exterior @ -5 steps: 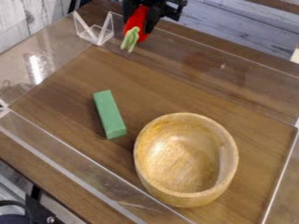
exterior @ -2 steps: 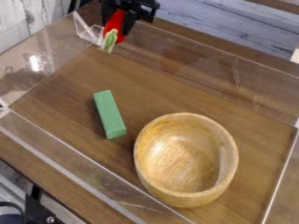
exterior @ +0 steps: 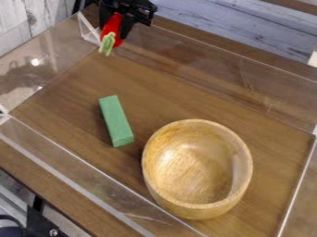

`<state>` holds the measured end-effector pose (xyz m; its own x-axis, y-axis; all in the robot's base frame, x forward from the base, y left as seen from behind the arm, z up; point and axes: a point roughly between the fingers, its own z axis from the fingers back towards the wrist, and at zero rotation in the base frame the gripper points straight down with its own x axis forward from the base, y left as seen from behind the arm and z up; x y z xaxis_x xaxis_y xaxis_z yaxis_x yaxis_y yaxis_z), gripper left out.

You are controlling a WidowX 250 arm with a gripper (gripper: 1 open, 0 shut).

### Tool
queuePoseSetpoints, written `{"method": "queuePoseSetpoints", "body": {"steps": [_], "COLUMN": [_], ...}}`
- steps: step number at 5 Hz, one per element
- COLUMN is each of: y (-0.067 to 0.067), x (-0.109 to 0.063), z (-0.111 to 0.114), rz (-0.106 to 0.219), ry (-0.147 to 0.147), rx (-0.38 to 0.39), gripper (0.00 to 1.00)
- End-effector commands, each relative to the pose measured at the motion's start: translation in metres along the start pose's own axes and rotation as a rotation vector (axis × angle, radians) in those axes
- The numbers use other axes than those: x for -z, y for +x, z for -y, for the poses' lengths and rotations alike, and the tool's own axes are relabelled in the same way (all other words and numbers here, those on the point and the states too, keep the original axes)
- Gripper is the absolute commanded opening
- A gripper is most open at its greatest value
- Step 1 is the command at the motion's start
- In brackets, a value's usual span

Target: Move the red object to the left side of the table

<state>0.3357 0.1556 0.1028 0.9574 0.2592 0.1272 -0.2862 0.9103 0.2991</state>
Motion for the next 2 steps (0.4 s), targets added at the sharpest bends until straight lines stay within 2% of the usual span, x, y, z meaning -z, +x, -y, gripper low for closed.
{"method": "queuePoseSetpoints", "body": {"steps": [1,2], "y": [0.014,0.016], "x": [-0.009,0.004], "z": [-0.012,-0.017], "rz": [0.072,0.072], "ry": [-0.004,-0.015], "rx": [0.045,0.103], "gripper": [0.00,0.00]}}
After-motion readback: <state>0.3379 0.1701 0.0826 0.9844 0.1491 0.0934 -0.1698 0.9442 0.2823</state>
